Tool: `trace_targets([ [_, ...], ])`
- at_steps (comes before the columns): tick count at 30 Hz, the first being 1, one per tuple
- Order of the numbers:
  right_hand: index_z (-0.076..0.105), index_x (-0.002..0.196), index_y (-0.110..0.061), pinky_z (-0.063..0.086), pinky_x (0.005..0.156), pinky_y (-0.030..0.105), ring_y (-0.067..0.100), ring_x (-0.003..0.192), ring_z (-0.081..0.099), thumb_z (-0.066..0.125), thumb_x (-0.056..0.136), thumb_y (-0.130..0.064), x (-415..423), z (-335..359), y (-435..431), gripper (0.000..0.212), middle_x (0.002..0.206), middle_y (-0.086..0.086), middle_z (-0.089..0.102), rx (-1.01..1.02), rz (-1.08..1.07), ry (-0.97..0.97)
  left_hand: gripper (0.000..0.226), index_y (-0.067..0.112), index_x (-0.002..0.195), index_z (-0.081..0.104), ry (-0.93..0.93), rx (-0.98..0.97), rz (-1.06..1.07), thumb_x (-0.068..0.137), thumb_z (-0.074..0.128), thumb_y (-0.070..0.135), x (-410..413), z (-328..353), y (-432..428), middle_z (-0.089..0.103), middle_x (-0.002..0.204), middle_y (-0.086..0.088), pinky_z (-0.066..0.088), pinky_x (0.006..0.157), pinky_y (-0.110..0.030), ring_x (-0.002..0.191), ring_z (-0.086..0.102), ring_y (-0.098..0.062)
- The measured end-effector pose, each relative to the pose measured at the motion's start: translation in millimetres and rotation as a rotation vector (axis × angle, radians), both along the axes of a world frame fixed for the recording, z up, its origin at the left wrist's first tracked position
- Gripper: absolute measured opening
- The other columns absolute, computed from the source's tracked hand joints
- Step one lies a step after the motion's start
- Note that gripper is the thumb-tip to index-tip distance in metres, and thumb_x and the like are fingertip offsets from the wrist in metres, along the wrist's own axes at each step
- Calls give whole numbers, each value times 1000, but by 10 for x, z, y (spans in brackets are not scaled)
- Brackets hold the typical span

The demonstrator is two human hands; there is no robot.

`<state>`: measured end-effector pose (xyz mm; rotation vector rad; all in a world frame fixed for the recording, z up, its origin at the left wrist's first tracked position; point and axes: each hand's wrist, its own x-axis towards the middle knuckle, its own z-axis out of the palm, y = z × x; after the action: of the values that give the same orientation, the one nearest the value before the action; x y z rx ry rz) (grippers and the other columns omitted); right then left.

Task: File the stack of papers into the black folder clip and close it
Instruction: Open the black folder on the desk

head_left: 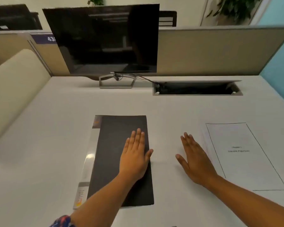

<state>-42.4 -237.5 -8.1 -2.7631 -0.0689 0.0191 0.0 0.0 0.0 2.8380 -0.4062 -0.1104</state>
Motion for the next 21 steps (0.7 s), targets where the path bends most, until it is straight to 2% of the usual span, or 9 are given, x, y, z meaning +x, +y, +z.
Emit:
trace_targets([
  [4,-4,151,-25,3,118,29,8,146,-9,15,88,-65,-236,-222,83,78,159,-10,-10,-48,39,91,76,22,154,-6,58,101,-34,93,13,64,-156,-226,35,-19,161,2,-12,119,-37,146,-23,-17],
  [8,-2,151,-24,1,120,32,8,147,-7,15,89,-65,-290,-315,97,77,160,-8,-4,-109,46,73,74,22,155,-1,67,98,-24,95,16,63,-230,-328,38,-9,163,3,-9,121,-39,148,-15,-14],
  [14,3,151,-27,5,120,33,7,147,-4,22,90,-63,-291,-314,109,73,160,-10,1,-102,28,57,73,22,155,4,51,67,-28,96,18,63,-239,-321,42,-4,164,3,-7,121,-38,149,-12,-13],
  [19,1,151,-28,9,121,36,8,147,-4,18,88,-66,-296,-336,104,75,160,-10,0,-95,13,71,69,25,146,37,-92,-57,-17,90,36,66,-460,-163,310,11,163,3,-1,122,-37,150,-1,-14],
  [21,2,151,-29,10,121,37,9,147,-3,17,87,-68,-292,-342,111,76,160,-10,0,-78,5,69,72,27,142,43,-92,-88,-23,84,44,71,-656,-159,562,13,163,4,3,121,-39,150,1,-14],
])
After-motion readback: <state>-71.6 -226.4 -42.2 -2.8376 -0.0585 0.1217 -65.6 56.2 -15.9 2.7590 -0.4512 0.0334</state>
